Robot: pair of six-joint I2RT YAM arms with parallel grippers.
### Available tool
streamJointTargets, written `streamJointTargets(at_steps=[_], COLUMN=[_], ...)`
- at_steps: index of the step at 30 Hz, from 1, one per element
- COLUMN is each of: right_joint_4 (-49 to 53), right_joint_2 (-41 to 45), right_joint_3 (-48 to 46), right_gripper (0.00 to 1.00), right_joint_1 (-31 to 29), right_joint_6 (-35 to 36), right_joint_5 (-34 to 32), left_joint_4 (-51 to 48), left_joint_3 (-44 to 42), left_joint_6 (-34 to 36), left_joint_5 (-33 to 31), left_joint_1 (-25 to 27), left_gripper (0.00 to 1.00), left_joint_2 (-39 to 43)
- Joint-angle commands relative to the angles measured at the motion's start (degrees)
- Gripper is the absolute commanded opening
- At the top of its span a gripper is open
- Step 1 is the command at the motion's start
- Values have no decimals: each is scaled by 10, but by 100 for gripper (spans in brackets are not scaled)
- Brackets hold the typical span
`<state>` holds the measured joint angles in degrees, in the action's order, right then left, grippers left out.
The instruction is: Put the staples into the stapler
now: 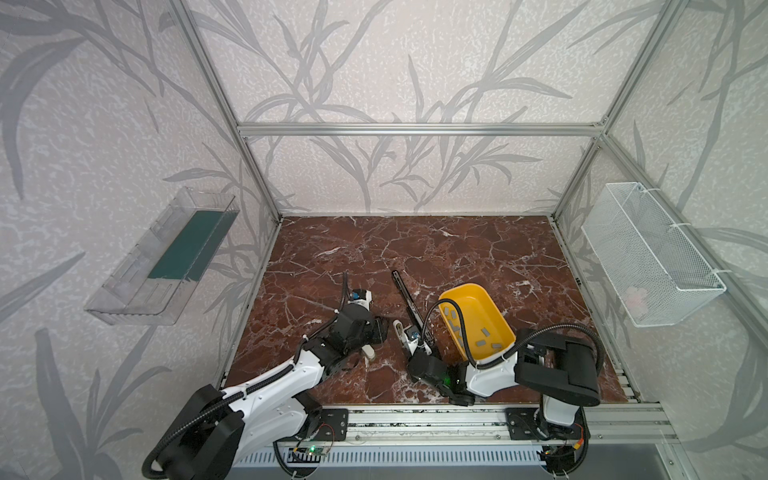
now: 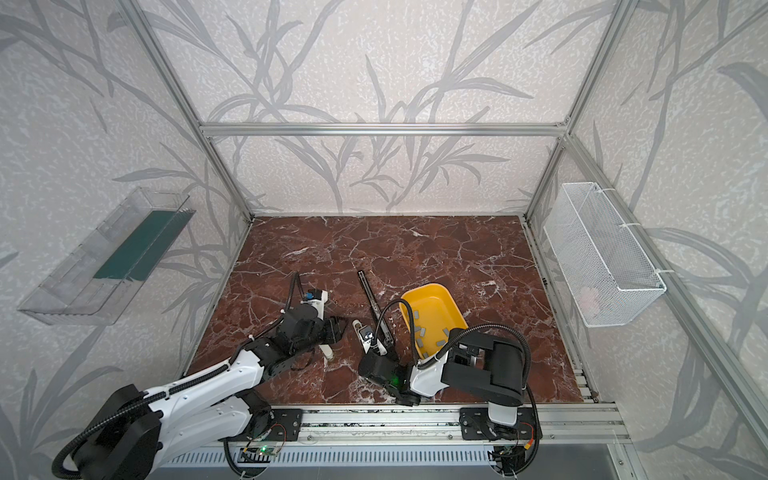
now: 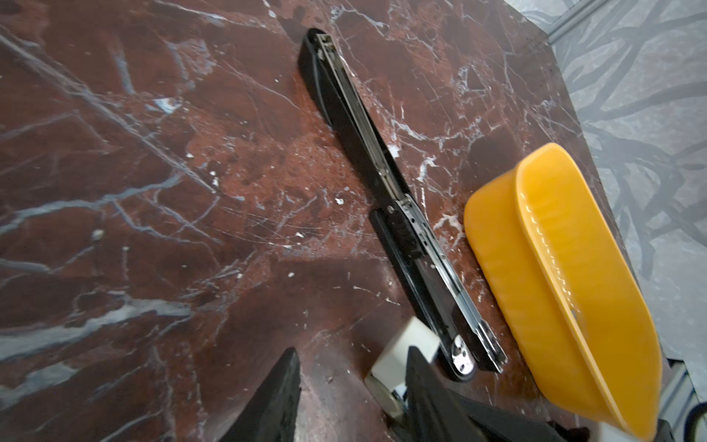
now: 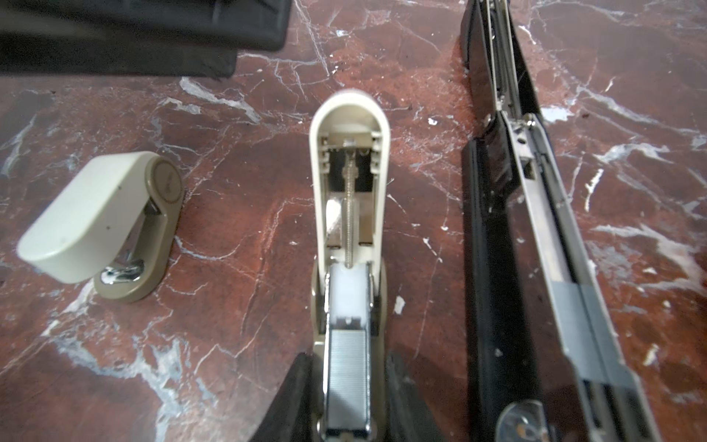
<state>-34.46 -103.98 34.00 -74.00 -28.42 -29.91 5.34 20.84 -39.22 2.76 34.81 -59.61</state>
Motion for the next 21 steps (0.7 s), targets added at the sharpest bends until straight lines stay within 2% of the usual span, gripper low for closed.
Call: streamJointTargets(at_steps=[1, 5, 10, 21], right_joint_4=[65, 61, 52, 51], right_joint_2=[-26, -20, -26, -41], right_joint_3=[-19, -23, -23, -11], right_gripper=[21, 21, 21, 21], right_joint_1=[-5, -10, -10, -10], right_joint_6=[-7, -9, -19, -28], right_joint_5=[41, 42, 49, 52], left_joint_4=[-12, 6, 19, 44], left_joint_3=[2, 1, 20, 30], left_joint_6=[3, 20, 57, 92], left_joint_5=[-20, 1, 61, 122], left_joint_1=[-21, -31, -29, 5], left_gripper=[46, 47, 47, 43], left_joint_2=[-8, -27, -72, -125])
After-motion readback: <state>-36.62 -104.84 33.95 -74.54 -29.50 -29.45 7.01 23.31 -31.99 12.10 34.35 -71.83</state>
